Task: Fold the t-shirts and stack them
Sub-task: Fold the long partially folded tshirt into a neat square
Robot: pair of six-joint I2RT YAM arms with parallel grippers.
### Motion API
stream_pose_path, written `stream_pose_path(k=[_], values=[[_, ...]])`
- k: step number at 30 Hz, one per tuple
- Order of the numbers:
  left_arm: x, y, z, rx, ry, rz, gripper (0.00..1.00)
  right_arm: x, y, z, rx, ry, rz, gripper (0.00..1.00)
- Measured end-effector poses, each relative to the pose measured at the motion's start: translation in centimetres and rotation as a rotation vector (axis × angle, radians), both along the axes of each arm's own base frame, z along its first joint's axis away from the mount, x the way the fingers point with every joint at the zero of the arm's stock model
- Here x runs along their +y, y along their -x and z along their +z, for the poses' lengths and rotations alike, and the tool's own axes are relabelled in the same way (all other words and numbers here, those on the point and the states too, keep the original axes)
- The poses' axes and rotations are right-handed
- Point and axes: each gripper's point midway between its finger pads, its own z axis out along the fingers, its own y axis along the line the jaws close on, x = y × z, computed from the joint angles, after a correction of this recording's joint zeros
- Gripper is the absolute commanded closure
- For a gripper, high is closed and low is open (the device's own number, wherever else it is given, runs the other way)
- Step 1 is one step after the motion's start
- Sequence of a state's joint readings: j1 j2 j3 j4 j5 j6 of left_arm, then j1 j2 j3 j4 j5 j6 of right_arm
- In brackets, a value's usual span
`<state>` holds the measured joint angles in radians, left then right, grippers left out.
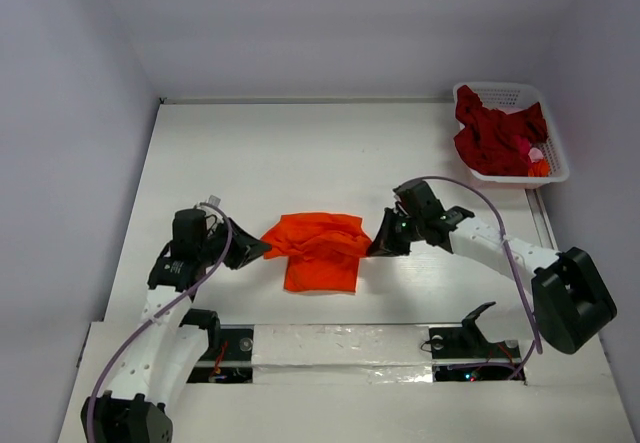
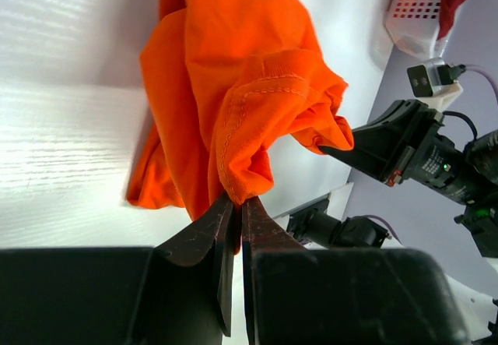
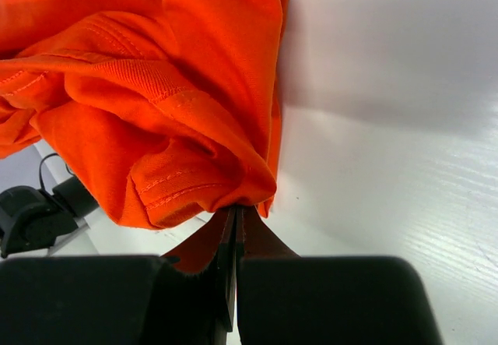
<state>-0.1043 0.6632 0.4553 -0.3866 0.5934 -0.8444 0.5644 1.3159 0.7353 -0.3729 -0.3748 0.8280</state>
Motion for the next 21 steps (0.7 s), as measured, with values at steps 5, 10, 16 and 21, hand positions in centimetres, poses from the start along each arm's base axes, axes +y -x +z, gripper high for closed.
stream_pose_path(k=[5, 10, 16, 21], values=[[0.2, 0.9, -1.6, 0.053, -0.012, 0.010, 1.00, 0.3, 0.9, -0.5, 0.005, 0.008, 0.024, 1.00], [0.4, 2.2, -3.4, 0.107, -0.024, 0.014, 1.00, 0.5, 2.3, -1.4, 0.008, 0.028, 0.057, 1.00], [0.4, 3.9, -5.3, 0.175, -0.020, 0.011, 0.99, 0.3, 4.1, -2.7, 0.038, 0.053, 0.088, 0.98], [0.0, 4.7, -5.6, 0.204, 0.004, -0.004, 0.96, 0.6, 4.9, -2.9, 0.038, 0.062, 0.119, 0.67]])
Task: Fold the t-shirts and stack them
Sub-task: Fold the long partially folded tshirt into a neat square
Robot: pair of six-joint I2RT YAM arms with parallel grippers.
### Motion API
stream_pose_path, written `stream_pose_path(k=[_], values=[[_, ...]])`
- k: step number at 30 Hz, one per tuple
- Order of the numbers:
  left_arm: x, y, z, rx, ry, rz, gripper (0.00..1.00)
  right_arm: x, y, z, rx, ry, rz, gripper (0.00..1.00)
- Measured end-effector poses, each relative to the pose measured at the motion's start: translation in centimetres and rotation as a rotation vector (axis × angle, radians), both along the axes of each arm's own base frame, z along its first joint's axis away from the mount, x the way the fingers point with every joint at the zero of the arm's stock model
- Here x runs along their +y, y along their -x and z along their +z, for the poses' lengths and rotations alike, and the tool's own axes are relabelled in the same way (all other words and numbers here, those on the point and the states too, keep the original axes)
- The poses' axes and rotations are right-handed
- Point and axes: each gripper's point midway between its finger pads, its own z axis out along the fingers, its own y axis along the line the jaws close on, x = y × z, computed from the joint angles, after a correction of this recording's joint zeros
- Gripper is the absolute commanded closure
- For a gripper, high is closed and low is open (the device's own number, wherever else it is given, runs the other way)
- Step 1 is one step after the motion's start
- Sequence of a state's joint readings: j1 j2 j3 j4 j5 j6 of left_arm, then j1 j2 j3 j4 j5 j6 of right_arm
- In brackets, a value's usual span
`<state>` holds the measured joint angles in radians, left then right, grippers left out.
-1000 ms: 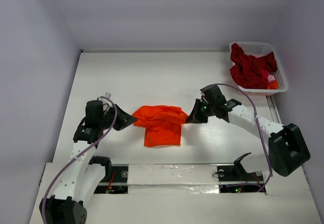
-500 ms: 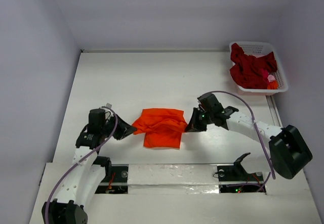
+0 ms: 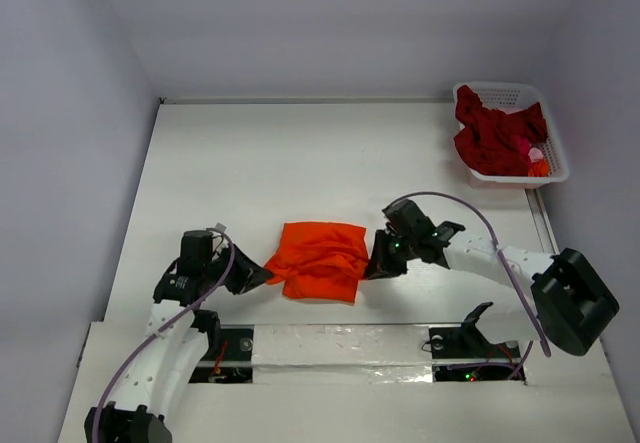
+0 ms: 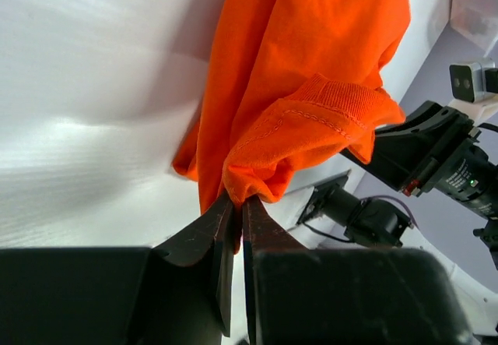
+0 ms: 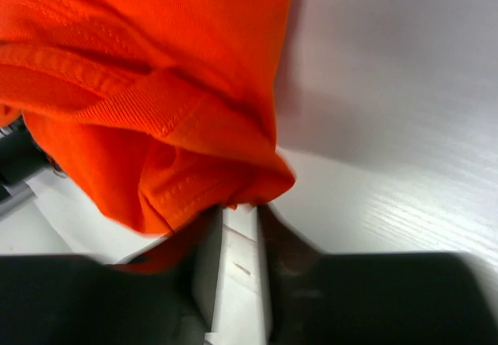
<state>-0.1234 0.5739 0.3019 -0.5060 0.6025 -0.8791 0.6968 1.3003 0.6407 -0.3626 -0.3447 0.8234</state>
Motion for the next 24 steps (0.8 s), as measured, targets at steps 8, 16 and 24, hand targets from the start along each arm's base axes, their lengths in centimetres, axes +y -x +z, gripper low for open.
stream_pose_path(k=[8, 16, 24], values=[[-0.9, 2.2, 0.3, 0.085, 0.069, -0.025, 0.43, -0.4, 2.0, -0.6, 0.024, 0.037, 0.065, 0.39], [-1.4, 2.2, 7.4, 0.046, 0.116, -0.032, 0.82, -2.2, 3.6, 2.3, -0.016, 0.036, 0.061, 0.80], [-1.8, -3.2, 14.2, -0.163, 0.133, -0.010, 1.00, 0.3, -0.8, 8.7, -0.140, 0.015, 0.032, 1.00]])
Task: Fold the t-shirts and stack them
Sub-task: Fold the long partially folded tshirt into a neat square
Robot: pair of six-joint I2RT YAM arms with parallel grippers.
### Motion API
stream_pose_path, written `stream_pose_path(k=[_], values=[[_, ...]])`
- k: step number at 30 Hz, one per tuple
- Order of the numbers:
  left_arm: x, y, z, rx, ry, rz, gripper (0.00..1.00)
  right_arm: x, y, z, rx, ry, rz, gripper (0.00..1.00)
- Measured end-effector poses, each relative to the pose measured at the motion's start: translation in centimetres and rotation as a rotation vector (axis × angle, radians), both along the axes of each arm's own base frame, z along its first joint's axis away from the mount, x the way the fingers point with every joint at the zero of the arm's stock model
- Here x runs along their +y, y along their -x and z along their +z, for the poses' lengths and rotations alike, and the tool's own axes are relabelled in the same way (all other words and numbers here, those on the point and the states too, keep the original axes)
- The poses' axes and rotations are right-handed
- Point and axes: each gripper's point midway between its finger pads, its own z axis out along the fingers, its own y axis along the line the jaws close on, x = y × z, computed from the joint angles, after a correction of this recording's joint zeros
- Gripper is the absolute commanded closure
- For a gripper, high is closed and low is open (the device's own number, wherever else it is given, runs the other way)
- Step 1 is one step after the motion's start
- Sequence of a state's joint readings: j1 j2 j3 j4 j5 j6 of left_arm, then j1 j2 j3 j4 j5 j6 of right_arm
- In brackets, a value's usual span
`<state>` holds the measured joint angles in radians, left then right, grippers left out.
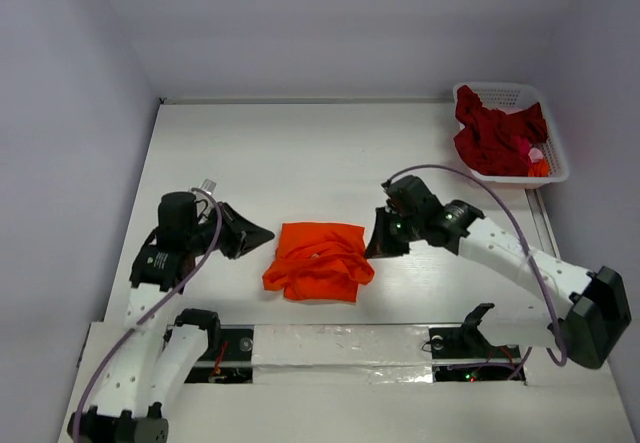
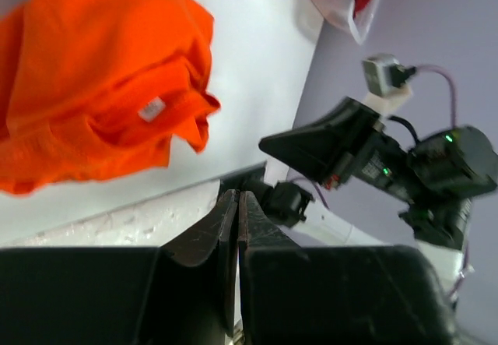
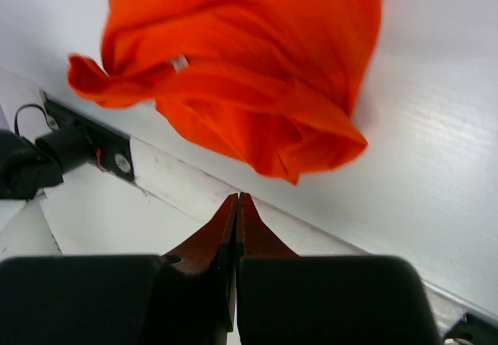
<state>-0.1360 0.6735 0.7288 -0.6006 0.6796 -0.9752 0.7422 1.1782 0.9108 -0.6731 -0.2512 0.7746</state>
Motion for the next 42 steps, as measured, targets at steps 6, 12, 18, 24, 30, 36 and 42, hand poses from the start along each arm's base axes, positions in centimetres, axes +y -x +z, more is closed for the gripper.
stream_pose_path(k=[6, 12, 18, 24, 30, 36, 42], values=[[0.0, -5.6, -3.0, 0.027, -0.056, 0.041, 1.00, 4.0, -4.9, -0.8, -0.003, 0.042, 0.027, 1.00], [-0.6, -8.6, -4.8, -0.004, -0.083, 0.030, 1.00, 5.7, -6.6, -4.6, 0.057, 0.100, 0.051, 1.00], [-2.6, -8.7, -7.4, 0.008, -0.092, -0.034, 1.00, 5.8, -6.5, -5.2, 0.074, 0.104, 0.057, 1.00], [-6.4, -7.0, -10.7, 0.068, -0.128, -0.156, 1.00, 5.5, -6.1, -5.4, 0.079, 0.108, 0.056, 1.00], [-8.0, -5.8, -13.3, 0.109, -0.137, -0.197, 1.00, 4.5, -4.9, -6.0, 0.088, 0.118, 0.057, 1.00], [-7.8, -6.0, -15.4, 0.148, -0.159, -0.186, 1.00, 4.3, -3.8, -6.8, 0.100, 0.123, 0.067, 1.00], [-8.1, -6.3, -18.1, 0.201, -0.173, -0.190, 1.00, 5.2, -2.5, -6.9, 0.081, 0.145, 0.108, 1.00]])
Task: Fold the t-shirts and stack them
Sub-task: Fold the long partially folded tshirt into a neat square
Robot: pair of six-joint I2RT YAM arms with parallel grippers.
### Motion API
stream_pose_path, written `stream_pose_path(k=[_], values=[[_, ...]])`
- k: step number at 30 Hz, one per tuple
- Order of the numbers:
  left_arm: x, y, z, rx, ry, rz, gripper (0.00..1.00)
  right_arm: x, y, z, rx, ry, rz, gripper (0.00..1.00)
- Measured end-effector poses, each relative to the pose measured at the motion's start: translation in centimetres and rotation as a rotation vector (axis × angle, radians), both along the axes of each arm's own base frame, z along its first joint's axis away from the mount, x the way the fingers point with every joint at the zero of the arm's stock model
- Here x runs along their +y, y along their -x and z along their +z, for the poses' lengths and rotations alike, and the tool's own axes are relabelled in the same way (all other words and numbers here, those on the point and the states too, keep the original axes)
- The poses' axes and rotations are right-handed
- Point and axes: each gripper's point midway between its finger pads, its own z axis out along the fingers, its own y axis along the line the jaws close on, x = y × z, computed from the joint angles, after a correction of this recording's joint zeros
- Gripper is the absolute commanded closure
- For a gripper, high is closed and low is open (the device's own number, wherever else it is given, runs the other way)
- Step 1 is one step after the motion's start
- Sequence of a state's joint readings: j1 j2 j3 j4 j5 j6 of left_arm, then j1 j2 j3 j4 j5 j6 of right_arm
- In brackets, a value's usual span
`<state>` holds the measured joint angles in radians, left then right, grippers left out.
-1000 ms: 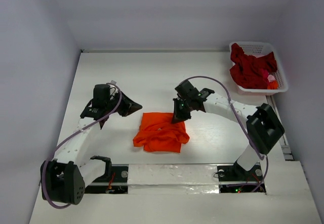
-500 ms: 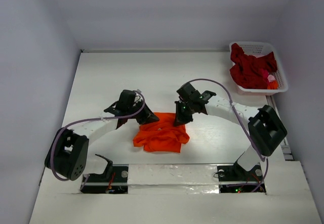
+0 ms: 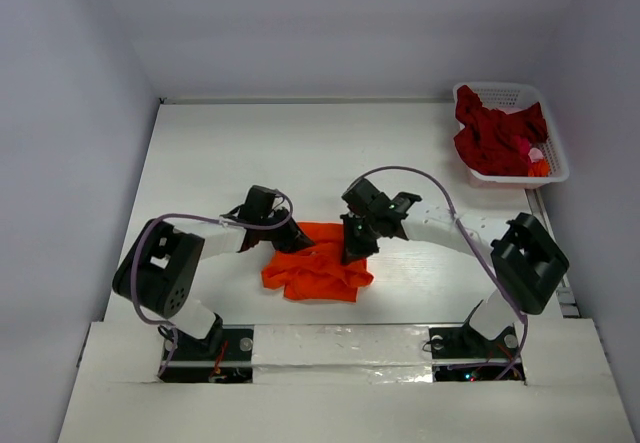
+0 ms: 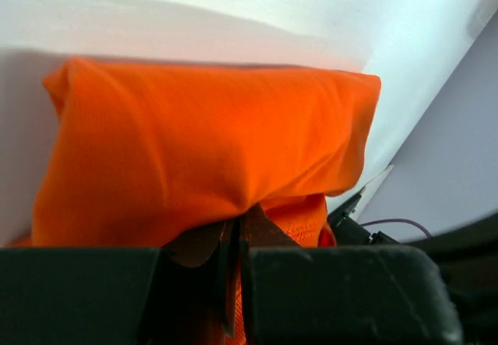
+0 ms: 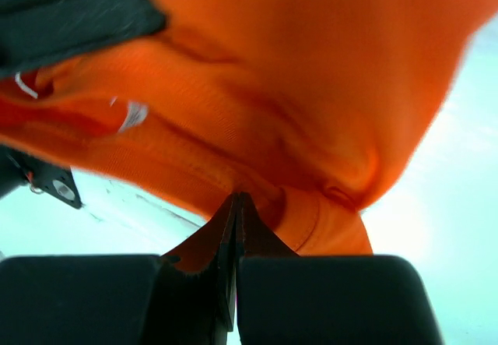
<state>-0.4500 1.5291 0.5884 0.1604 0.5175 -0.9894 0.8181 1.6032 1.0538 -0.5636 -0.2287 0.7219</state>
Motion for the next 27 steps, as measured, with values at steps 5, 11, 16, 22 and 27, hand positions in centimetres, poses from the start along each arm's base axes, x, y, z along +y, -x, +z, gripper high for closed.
stream_pose_path(k=[5, 11, 16, 22, 27], values=[[-0.9, -0.3, -0.7, 0.013, 0.040, -0.017, 1.00, 1.5, 2.1, 0.2, -0.029, 0.015, 0.073, 1.00], [-1.4, -0.6, -0.7, 0.008, 0.073, -0.026, 1.00, 1.9, 4.5, -0.2, -0.031, 0.046, 0.122, 1.00], [-1.5, -0.5, -0.7, 0.009, 0.074, -0.027, 1.00, -0.6, 5.8, 0.3, -0.039, 0.088, 0.094, 1.00], [-1.4, -0.5, -0.6, 0.001, 0.062, -0.025, 1.00, -0.4, 3.3, 5.4, -0.146, 0.017, 0.030, 1.00], [-1.5, -0.4, -0.5, -0.004, 0.053, -0.024, 1.00, 1.2, -0.3, 6.3, -0.170, -0.003, -0.017, 1.00]])
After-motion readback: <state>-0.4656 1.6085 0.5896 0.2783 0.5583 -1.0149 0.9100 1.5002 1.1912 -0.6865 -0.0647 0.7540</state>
